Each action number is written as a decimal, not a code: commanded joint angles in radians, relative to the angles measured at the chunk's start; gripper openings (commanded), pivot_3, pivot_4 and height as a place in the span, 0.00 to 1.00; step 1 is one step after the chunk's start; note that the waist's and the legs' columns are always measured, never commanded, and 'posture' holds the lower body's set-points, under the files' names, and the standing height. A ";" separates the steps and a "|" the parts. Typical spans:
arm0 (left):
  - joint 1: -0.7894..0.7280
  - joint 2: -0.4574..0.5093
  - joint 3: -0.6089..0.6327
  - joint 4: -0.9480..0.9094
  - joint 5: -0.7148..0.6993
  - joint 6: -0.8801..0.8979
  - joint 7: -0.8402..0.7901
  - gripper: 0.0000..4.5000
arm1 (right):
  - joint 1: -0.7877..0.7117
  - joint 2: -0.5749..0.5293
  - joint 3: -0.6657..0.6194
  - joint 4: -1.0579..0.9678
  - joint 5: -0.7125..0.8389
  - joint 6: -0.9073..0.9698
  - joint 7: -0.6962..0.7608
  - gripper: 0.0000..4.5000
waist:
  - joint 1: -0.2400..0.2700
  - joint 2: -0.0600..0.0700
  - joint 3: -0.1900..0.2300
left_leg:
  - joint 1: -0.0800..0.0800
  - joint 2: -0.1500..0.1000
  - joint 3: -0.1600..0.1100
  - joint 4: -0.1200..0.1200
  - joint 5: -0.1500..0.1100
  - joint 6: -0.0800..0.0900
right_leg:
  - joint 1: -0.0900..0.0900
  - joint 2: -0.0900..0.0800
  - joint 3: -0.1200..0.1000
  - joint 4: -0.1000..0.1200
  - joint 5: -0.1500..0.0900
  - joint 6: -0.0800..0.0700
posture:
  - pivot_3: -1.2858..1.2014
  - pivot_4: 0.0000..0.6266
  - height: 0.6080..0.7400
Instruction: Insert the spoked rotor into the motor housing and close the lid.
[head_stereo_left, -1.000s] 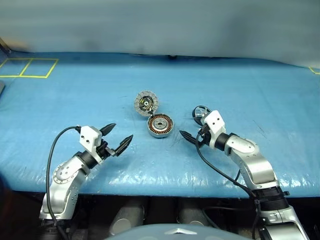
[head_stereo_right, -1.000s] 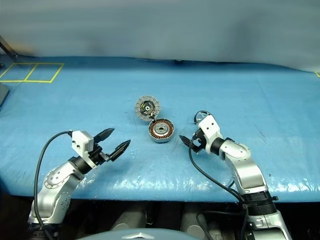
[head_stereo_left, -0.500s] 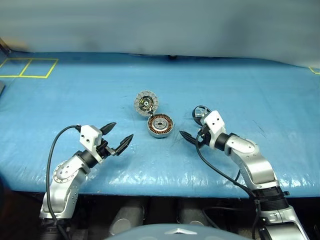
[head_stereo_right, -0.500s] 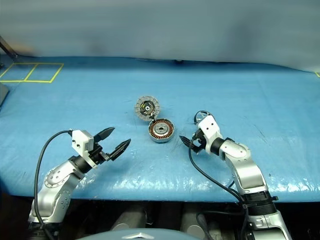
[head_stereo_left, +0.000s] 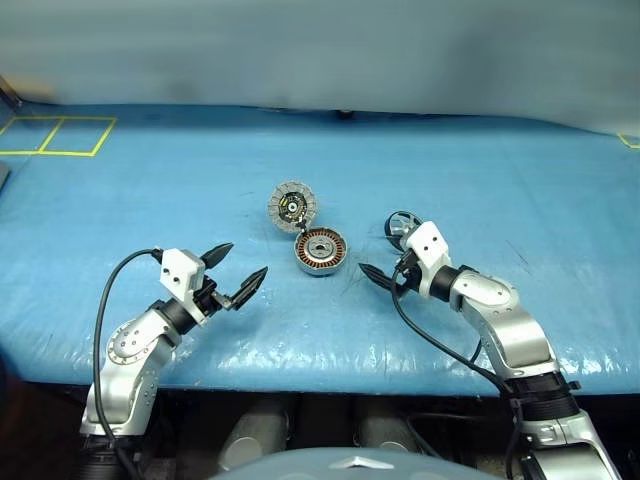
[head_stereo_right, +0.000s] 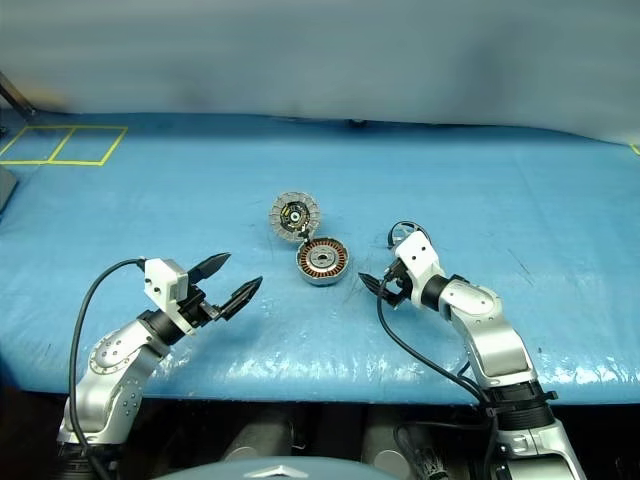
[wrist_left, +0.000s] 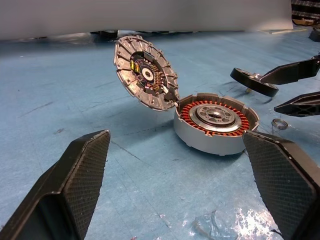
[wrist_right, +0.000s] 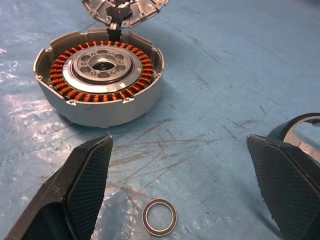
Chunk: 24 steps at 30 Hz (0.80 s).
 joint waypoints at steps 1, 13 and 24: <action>-0.004 0.002 0.005 -0.038 -0.003 -0.014 -0.003 1.00 | -0.035 -0.064 0.048 -0.049 -0.055 -0.010 0.044 0.99 | 0.000 0.000 0.000 | 0.000 0.000 0.000 0.000 0.000 0.000 | 0.000 0.000 0.000 0.000 0.000 0.000 | 0.52 0.24 1.00; -0.013 0.001 -0.001 -0.035 -0.002 -0.011 -0.005 1.00 | -0.351 -0.182 0.356 -0.074 -0.269 -0.071 0.318 0.99 | -0.004 -0.001 0.000 | -0.001 0.001 0.002 0.001 -0.001 0.001 | 0.000 0.000 0.000 -0.002 0.001 0.001 | 0.52 0.24 1.00; -0.006 0.000 -0.001 -0.042 0.000 -0.009 0.002 1.00 | -0.504 -0.075 0.464 0.112 -0.383 -0.175 0.366 0.99 | 0.001 -0.002 0.000 | -0.001 0.001 0.002 0.001 -0.001 0.002 | 0.000 0.000 0.000 -0.005 0.001 0.002 | 0.52 0.24 1.00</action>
